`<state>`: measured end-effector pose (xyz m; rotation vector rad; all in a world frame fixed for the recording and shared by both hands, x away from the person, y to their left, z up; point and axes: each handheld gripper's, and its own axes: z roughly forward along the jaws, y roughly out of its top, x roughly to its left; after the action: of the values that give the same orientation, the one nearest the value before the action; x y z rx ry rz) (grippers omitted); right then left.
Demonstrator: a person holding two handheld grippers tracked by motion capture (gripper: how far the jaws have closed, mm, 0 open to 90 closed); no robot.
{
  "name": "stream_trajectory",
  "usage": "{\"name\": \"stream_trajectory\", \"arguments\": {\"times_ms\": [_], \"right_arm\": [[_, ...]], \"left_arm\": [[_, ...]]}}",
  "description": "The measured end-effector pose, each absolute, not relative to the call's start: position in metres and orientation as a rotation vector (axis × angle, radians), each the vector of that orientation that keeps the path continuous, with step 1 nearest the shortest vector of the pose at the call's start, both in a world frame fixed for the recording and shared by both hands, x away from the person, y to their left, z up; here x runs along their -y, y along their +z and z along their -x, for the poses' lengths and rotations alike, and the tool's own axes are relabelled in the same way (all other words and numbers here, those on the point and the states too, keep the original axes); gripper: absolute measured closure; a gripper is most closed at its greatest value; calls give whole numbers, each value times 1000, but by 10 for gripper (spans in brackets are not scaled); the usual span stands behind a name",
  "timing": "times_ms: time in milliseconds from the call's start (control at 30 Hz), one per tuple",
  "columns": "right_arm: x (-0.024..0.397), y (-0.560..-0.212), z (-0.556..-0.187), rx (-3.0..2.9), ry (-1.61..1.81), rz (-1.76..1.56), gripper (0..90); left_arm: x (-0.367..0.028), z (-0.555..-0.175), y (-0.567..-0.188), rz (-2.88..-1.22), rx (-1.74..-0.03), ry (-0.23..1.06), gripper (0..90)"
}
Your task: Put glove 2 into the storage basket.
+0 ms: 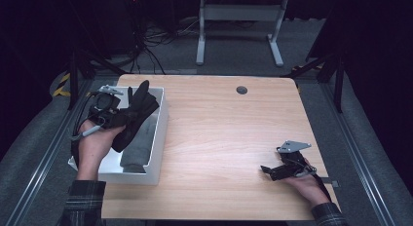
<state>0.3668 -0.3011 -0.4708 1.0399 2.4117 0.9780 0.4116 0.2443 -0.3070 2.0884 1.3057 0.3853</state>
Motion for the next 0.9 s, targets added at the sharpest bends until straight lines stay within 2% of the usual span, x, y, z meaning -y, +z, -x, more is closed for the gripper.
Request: {"name": "stream_trajectory", "arguments": {"times_ms": [400,567,633,800,900], "right_arm": [[301,-471,-367,-2411,978,-1040,5],[301,-471,-367,-2411,978,-1041,5],[301,-471,-367,-2411,978,-1041,5],[301,-471,-367,-2411,978,-1041,5],[301,-471,-367,-2411,979,-1041,5]], "left_arm": [[-237,-429,-362,-2143,-1411,317,675],[-238,-435,-377,-2161,-1449,335,643],[-238,-435,-380,-2163,-1445,344,599],[-239,-437,-381,-2167,-1448,360,400],[-239,-437,-378,-2155,-1444,375,320]]}}
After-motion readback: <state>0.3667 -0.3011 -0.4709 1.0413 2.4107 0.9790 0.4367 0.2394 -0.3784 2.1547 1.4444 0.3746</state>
